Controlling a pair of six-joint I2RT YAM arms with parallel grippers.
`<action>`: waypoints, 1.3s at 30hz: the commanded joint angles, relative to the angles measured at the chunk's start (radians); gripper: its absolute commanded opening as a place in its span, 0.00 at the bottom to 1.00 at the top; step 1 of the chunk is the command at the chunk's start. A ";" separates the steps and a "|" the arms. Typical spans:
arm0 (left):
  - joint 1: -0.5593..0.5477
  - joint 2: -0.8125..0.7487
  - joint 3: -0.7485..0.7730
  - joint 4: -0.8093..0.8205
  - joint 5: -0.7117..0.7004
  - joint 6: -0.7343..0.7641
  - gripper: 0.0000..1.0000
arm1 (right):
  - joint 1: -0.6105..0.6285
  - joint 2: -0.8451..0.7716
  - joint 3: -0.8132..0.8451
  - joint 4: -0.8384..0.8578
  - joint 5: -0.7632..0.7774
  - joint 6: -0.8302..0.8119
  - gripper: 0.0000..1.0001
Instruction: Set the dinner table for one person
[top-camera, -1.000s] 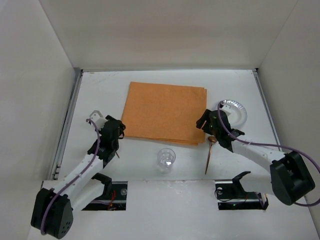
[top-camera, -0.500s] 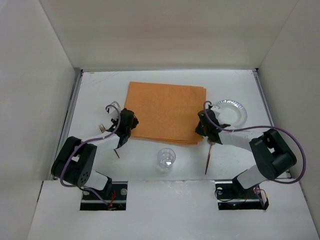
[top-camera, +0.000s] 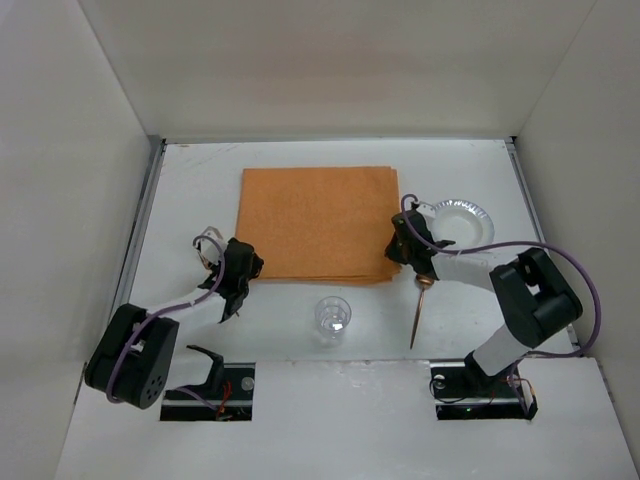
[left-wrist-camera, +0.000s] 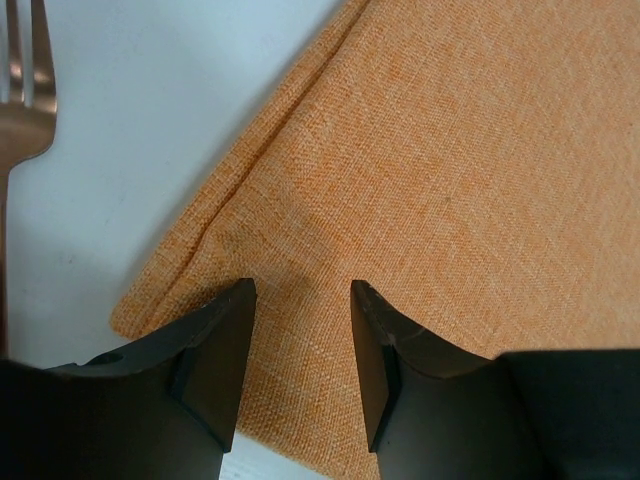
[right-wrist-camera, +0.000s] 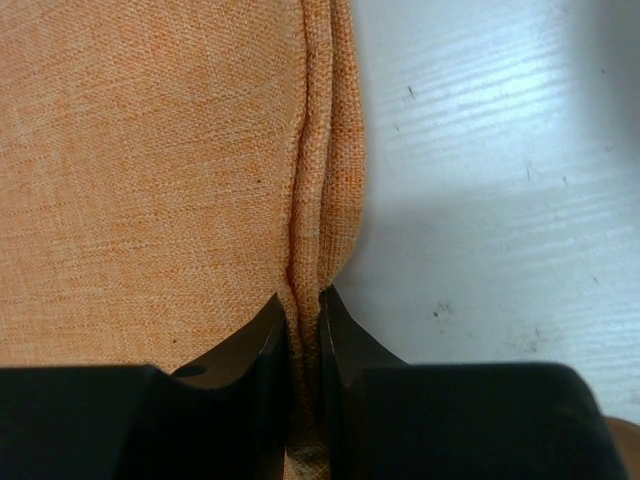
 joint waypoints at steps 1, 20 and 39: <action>-0.023 -0.060 -0.026 -0.129 -0.023 -0.004 0.41 | -0.010 -0.081 -0.049 0.005 0.015 0.019 0.10; -0.213 -0.181 0.105 -0.130 -0.158 0.079 0.44 | 0.070 -0.347 -0.037 -0.086 0.182 -0.051 0.50; -0.134 -0.001 0.057 0.124 -0.008 0.079 0.45 | 0.217 -0.390 -0.126 -0.333 0.268 0.154 0.60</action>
